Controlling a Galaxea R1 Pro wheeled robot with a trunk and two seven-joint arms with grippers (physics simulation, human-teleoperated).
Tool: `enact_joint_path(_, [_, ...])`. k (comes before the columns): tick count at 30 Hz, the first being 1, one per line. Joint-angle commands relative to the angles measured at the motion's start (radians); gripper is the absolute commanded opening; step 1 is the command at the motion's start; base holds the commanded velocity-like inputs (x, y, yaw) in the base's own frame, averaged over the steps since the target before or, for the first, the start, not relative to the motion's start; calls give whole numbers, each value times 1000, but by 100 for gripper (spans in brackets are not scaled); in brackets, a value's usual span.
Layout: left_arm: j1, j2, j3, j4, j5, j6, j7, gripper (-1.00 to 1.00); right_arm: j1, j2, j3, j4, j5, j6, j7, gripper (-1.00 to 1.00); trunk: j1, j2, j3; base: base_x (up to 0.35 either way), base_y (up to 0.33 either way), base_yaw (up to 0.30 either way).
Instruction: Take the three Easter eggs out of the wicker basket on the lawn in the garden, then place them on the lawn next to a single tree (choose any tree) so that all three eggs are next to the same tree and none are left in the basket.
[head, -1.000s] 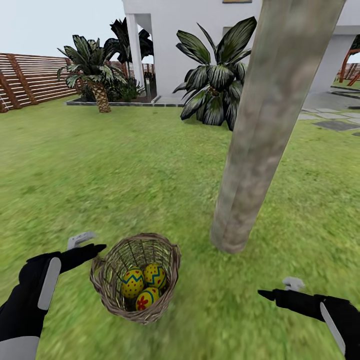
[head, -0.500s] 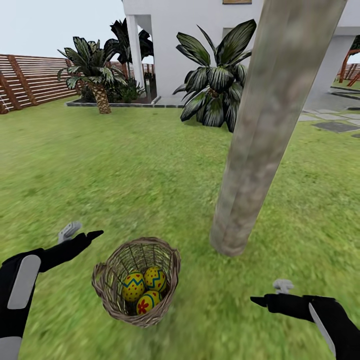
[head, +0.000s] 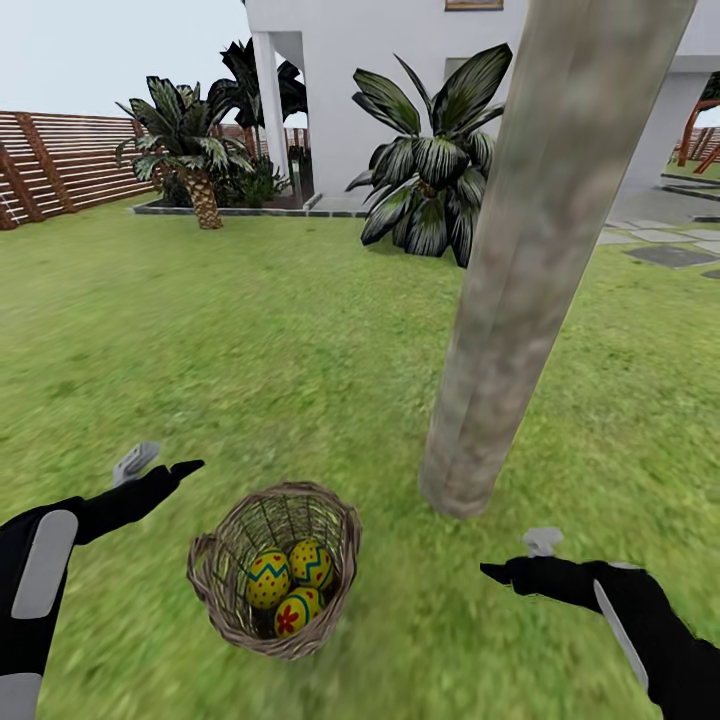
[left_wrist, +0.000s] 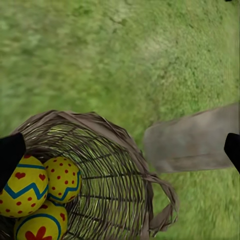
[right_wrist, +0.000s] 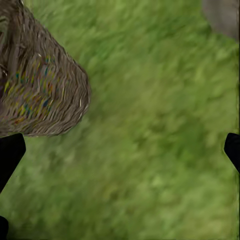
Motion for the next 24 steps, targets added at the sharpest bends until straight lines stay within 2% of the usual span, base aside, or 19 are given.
enact_joint_path(1, [-2, -2, 1, 1, -11, 2, -7, 100, -1, 16, 1, -6, 16, 7, -39, 100, -4, 7, 2, 0, 0, 0])
enact_joint_path(3, [-6, 0, 1, -1, -13, 3, -6, 100, 0, 45, 12, -13, 36, 7, -120, 100, -12, 21, 9, 0, 0, 0])
enact_joint_path(4, [-8, 4, 2, -3, -14, 4, -5, 100, 0, 68, 23, -27, 44, 7, -185, 100, -16, 28, 12, 0, 0, 0])
enact_joint_path(5, [-8, 23, 3, -8, -14, 5, -5, 100, 0, 89, 44, -49, 47, 8, -236, 100, -19, 35, 15, 0, 0, 0])
enact_joint_path(6, [-7, 39, 4, -9, -14, 5, -5, 100, 0, 117, 90, -79, 50, 9, -301, 100, -23, 42, 18, 0, 0, 0])
enact_joint_path(7, [-7, 43, 3, -10, -14, 5, -4, 100, 0, 123, 105, -86, 51, 10, -316, 100, -27, 49, 21, 0, 0, 0])
enact_joint_path(8, [-6, 49, 3, -11, -13, 6, -4, 100, 0, 136, 148, -99, 52, 11, -353, 100, -31, 56, 24, 0, 0, 0])
enact_joint_path(10, [-6, 54, 3, -12, -12, 6, -4, 100, -2, 149, 206, -116, 52, 12, -389, 100, -39, 70, 31, 0, 0, 0])
enact_joint_path(11, [-6, 57, 4, -14, -13, 6, -4, 100, -2, 159, 226, -127, 52, 13, -401, 100, -39, 70, 31, 0, 0, 0])
enact_joint_path(15, [-5, 60, 5, -15, -16, 5, -4, 100, -2, 173, 249, -138, 53, 11, -414, 100, -39, 70, 31, 0, 0, 0])
enact_joint_path(19, [-4, 59, 4, -15, -16, 4, -4, 100, -2, 176, 255, -139, 52, 11, -415, 100, -39, 70, 31, 0, 0, 53])
enact_joint_path(24, [-3, 58, 3, -14, -15, 3, -4, 100, -2, 176, 310, -141, 51, 11, -415, 100, -39, 70, 32, 0, 0, 242])
